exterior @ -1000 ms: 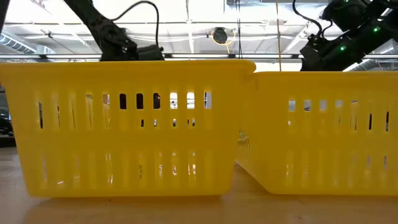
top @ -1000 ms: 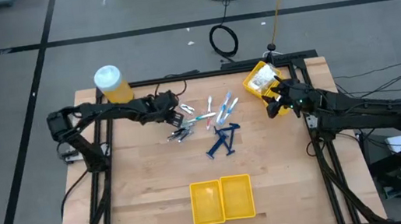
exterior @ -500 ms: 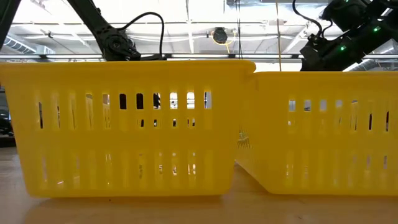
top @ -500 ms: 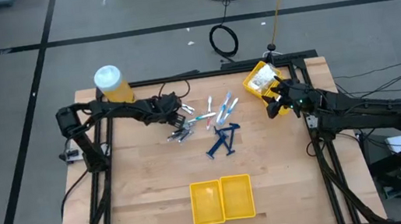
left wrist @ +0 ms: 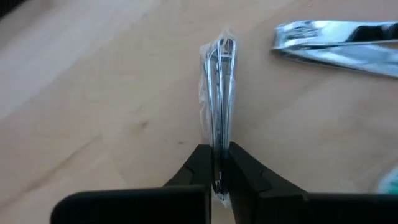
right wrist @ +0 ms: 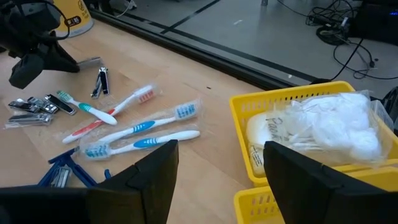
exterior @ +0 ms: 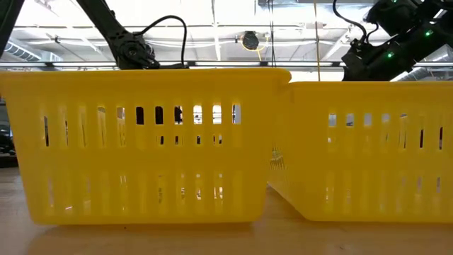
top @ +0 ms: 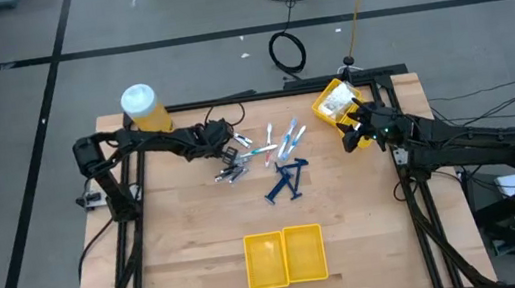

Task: Pick & Place Travel size toiletries
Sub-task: Put the silver nail cutter into the top right yellow bin

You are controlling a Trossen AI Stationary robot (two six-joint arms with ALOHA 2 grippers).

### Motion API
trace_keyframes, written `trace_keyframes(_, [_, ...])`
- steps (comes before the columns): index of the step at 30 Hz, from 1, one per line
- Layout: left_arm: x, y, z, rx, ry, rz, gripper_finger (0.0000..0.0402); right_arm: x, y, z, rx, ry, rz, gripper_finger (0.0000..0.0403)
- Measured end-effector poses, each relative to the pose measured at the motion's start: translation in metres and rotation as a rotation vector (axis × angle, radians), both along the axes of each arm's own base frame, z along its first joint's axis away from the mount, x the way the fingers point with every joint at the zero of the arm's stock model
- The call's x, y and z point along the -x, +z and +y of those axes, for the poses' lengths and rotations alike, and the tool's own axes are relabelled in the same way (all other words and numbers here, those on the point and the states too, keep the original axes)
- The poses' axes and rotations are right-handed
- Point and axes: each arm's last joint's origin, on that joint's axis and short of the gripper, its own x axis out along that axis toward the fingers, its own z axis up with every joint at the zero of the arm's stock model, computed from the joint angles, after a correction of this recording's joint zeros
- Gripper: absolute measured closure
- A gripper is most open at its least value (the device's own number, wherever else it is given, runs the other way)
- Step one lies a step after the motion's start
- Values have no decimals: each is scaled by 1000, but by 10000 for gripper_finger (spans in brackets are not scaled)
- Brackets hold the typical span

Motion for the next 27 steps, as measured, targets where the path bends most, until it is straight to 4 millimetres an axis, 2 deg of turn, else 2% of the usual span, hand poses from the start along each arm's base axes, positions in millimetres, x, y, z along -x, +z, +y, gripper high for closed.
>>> trace_keyframes(4, [1, 15, -6, -53, -38, -11, 391, 0, 0, 0, -1, -1, -2, 181])
trace_keyframes(11, [-9, 71, -27, -206, -199, -248, 393, -3, 4, 0, 1, 31, -54, 181])
trace_keyframes(15, [-18, 103, -43, -294, -357, -439, 394, -13, 4, 1, 8, 179, -194, 182])
trace_keyframes(19, [-34, 125, -64, -375, -598, -646, 393, -22, -1, 3, 76, 368, -422, 183])
trace_keyframes(23, [-48, 132, -83, -440, -786, -774, 394, -24, -8, 10, 198, 508, -608, 183])
trace_keyframes(27, [-61, 129, -93, -442, -886, -889, 393, -30, -11, 17, 280, 573, -607, 184])
